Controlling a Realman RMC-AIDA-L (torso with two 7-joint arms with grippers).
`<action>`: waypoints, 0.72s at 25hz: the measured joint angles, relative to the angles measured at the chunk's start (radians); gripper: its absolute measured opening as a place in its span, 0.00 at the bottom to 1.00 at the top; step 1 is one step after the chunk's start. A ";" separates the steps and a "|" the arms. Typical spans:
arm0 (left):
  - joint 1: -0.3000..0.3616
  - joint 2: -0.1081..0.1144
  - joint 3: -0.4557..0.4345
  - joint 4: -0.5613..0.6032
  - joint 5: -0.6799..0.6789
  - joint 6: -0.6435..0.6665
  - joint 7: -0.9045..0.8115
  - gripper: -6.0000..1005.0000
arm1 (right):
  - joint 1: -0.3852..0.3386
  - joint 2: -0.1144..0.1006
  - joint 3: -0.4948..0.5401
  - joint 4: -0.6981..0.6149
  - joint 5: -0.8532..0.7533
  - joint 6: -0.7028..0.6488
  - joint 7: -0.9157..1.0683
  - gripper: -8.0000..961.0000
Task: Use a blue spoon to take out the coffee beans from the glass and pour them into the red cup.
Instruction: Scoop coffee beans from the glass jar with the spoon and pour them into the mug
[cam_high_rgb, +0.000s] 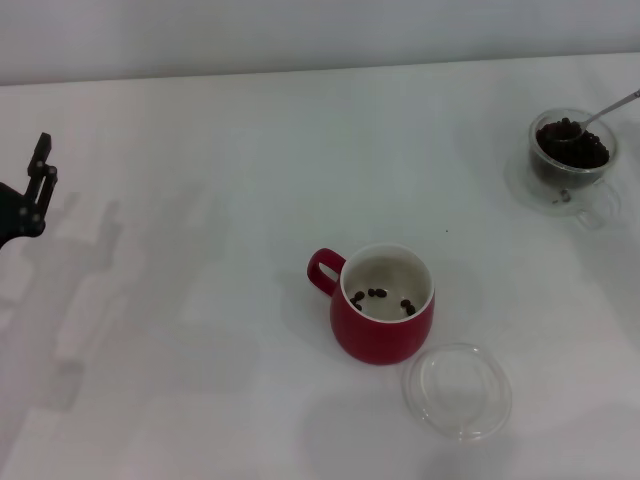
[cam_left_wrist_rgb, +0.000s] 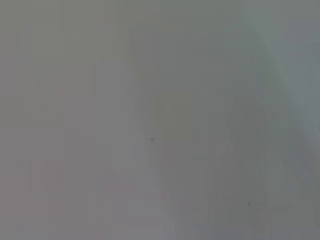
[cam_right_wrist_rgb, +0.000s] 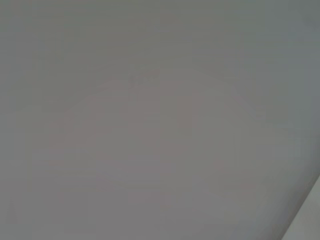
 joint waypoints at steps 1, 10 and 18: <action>-0.001 0.000 0.000 0.000 0.000 0.000 0.000 0.54 | -0.002 0.000 0.000 0.000 0.004 0.000 0.001 0.18; -0.007 0.000 0.000 -0.002 0.000 0.000 0.002 0.54 | -0.027 -0.003 0.000 0.001 0.048 0.019 0.003 0.18; -0.012 0.000 0.000 -0.002 -0.001 0.001 0.002 0.54 | -0.037 -0.006 0.000 0.001 0.050 0.053 0.004 0.18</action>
